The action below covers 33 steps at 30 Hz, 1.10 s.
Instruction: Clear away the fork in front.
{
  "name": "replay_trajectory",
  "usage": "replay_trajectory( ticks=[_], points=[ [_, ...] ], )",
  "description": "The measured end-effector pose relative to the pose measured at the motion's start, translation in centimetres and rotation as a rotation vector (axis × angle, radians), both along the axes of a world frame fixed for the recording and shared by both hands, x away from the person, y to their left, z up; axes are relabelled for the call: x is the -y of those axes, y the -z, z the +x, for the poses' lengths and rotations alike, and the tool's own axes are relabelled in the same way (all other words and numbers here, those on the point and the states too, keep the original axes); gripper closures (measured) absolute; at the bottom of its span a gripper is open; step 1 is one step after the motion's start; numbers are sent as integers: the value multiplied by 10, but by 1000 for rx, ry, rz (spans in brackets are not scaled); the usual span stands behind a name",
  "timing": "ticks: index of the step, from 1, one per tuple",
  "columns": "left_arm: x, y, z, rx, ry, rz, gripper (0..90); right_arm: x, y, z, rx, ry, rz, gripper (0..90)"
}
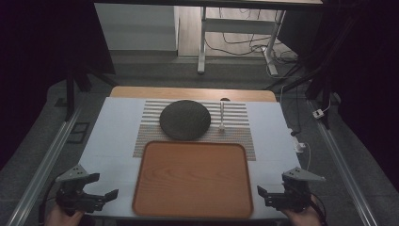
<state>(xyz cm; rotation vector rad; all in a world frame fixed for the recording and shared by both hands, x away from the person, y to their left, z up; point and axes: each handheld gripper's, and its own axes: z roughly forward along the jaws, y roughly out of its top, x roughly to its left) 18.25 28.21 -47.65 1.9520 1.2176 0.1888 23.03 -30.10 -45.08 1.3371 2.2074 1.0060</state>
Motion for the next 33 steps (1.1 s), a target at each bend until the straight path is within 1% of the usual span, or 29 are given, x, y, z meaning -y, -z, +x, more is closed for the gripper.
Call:
replay_trajectory(
  ticks=[2, 5, 7, 11, 22, 26, 27, 29, 30, 31, 33],
  points=[
    [0, 0, 0, -4, 5, -2, 0, -3, 1, -1, -6, -22, -29, 0],
    [1, 1, 2, -15, 12, 4, 0, -5, 2, 0, -15, -36, -47, 0],
    [2, 1, 3, -21, 19, 8, 0, -6, 2, 1, -23, -41, -46, 0],
    [1, 1, 3, -29, 21, -1, 0, -6, 2, 2, -39, -50, -44, 0],
    [2, 2, 4, -39, 30, 4, 1, -7, 2, 2, -36, -54, -55, 0],
    [3, 2, 5, -40, 33, 8, 4, -9, 3, 2, -41, -70, -65, 0],
    [3, 2, 5, -40, 33, 9, 4, -10, 2, 2, -41, -81, -72, 0],
    [3, 2, 5, -42, 32, 8, 4, -11, 2, 2, -46, -92, -72, 0],
    [3, 2, 5, -42, 32, 8, 5, -13, 2, 1, -48, -106, -55, 0],
    [3, 2, 5, -41, 31, 9, 5, -13, 2, 1, -48, -106, -55, 0],
    [3, 2, 5, -41, 31, 9, 5, -15, 2, 1, -48, -124, -50, 0]
  ],
)
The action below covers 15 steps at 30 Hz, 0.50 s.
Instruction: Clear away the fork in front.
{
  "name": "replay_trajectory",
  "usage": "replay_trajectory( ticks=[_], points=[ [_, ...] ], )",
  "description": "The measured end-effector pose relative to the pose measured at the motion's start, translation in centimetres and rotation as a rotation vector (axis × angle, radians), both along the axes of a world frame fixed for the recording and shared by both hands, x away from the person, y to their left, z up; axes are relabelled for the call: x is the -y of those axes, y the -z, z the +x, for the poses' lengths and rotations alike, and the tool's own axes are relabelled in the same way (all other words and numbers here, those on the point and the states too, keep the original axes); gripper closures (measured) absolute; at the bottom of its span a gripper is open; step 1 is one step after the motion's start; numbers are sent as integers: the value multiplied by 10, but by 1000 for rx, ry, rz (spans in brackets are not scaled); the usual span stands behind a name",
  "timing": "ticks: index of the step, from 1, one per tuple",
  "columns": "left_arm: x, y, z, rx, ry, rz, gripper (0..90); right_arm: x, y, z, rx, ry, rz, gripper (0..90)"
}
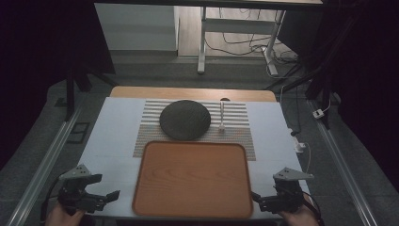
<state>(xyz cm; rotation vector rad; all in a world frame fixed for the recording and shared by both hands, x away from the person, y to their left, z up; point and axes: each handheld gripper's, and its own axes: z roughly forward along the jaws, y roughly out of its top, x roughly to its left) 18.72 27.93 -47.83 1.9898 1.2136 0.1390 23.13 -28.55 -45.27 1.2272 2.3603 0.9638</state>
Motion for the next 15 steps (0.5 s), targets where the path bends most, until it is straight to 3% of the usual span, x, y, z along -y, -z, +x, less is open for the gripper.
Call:
replay_trajectory(
  ticks=[15],
  points=[
    [1, 0, 0, -3, 3, 6, 6, -16, 1, 5, 1, -95, -18, 0]
  ],
)
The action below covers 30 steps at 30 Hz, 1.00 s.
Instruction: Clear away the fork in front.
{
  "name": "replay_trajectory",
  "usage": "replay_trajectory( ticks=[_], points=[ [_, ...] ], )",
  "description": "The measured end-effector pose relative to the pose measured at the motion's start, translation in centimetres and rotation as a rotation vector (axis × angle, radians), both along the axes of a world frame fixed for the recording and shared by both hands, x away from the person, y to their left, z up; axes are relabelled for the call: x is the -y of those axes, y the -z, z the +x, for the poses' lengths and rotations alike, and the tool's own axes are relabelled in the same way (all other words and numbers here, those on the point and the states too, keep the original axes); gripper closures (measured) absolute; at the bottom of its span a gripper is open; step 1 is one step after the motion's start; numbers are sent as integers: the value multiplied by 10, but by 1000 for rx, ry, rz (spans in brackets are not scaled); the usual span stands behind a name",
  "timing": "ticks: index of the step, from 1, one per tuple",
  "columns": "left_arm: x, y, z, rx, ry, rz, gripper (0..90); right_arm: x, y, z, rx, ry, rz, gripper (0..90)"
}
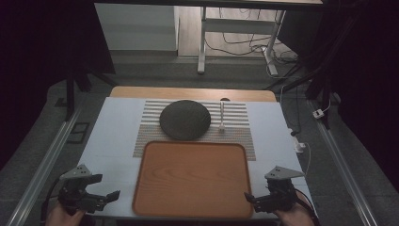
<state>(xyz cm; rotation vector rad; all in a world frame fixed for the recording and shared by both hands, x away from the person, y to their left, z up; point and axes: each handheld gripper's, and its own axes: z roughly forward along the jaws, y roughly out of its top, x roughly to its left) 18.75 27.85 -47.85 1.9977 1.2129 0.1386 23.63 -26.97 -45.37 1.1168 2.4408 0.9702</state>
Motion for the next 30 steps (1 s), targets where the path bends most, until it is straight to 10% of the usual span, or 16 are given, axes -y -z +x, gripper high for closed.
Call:
replay_trajectory(
  ticks=[30],
  points=[
    [1, 0, 1, -6, 1, 8, 7, -65, 11, 20, 50, -173, -252, 0]
  ],
)
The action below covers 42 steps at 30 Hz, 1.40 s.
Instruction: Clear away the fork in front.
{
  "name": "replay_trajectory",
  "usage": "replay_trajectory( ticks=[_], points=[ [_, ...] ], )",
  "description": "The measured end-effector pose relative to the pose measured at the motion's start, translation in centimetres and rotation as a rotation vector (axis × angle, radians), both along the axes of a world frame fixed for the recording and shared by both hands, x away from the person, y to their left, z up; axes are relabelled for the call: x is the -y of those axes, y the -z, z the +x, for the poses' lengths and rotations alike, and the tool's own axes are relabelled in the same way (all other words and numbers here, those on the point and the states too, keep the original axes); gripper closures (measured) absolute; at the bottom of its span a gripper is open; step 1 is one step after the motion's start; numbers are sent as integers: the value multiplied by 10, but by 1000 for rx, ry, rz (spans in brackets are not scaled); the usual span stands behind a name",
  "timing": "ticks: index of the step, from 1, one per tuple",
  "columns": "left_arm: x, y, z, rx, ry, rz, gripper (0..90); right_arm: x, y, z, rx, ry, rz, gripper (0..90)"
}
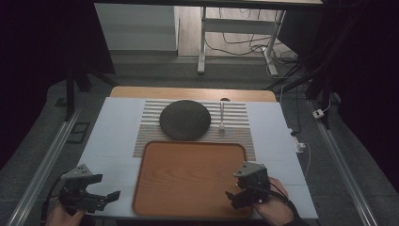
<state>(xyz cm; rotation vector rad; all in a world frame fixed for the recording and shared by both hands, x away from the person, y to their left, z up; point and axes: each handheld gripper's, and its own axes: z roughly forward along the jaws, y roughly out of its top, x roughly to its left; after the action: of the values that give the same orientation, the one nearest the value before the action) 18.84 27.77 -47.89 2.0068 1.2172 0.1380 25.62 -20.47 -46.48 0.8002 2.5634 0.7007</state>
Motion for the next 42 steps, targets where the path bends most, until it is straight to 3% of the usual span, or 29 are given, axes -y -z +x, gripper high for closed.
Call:
replay_trajectory(
  ticks=[9, 18, 25, 36, 42],
  points=[
    [0, 0, 0, -2, 1, 3, 8, -18, 7, 6, 55, -56, -115, 0],
    [0, 0, 0, -5, 5, 5, 8, -29, 10, 13, 91, -94, -198, 0],
    [1, 0, 1, -4, 7, 11, 8, -38, 13, 24, 152, -114, -286, 0],
    [3, 0, 1, -8, 18, 25, 8, -44, 12, 48, 200, -102, -339, 0],
    [4, 0, 1, -10, 20, 28, 8, -48, 13, 69, 225, -87, -368, 0]
  ],
)
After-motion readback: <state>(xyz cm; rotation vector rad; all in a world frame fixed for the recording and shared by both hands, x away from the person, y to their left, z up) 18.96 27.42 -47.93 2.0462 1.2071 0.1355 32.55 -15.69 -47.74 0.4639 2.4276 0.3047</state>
